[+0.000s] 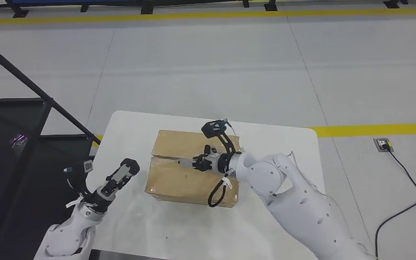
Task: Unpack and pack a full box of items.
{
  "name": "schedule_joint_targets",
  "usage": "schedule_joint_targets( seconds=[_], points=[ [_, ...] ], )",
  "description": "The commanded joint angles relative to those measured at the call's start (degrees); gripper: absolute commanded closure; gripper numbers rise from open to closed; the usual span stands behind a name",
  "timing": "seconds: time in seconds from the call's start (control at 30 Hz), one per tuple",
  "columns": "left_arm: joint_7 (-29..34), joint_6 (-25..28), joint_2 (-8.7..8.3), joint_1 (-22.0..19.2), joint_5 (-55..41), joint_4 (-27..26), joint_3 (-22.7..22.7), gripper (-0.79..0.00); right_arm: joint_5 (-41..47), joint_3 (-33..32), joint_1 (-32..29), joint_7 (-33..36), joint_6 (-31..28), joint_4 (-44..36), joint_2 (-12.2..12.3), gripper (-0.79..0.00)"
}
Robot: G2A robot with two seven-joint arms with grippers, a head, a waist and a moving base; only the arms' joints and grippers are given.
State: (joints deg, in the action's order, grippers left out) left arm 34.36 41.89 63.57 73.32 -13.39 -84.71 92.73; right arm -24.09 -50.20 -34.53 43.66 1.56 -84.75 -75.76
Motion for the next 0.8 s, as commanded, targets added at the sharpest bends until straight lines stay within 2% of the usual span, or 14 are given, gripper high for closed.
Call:
schedule_joint_targets(
  seconds=[0.0, 0.3, 0.6, 0.67, 0.77],
  points=[
    [-0.06, -0.16, 0.01, -0.28, 0.34, -0.19, -0.48, -0.785, -1.1, -0.93, -0.29, -0.49, 0.69, 0.09, 0.18, -0.785],
    [-0.32, -0.78, -0.04, -1.26, 1.16, -0.58, -1.6, -0.785, -1.08, -6.05, -2.73, -2.41, -0.2, -1.49, 1.04, -0.785],
    [-0.27, -1.16, -0.09, -2.03, 1.69, -0.61, -2.71, -0.785, 0.04, -14.34, -6.5, 0.18, 0.07, -3.11, 2.81, -0.785],
    [-0.28, -1.16, -0.11, -2.18, 1.76, -0.59, -2.88, -0.785, 0.7, -15.49, -6.78, 1.85, -0.97, -2.77, 3.12, -0.785],
    [-0.29, -1.16, -0.13, -2.34, 1.69, -0.58, -3.12, -0.785, 2.16, -16.31, -6.38, 4.49, -5.51, -1.01, 3.44, -0.785]
  ],
)
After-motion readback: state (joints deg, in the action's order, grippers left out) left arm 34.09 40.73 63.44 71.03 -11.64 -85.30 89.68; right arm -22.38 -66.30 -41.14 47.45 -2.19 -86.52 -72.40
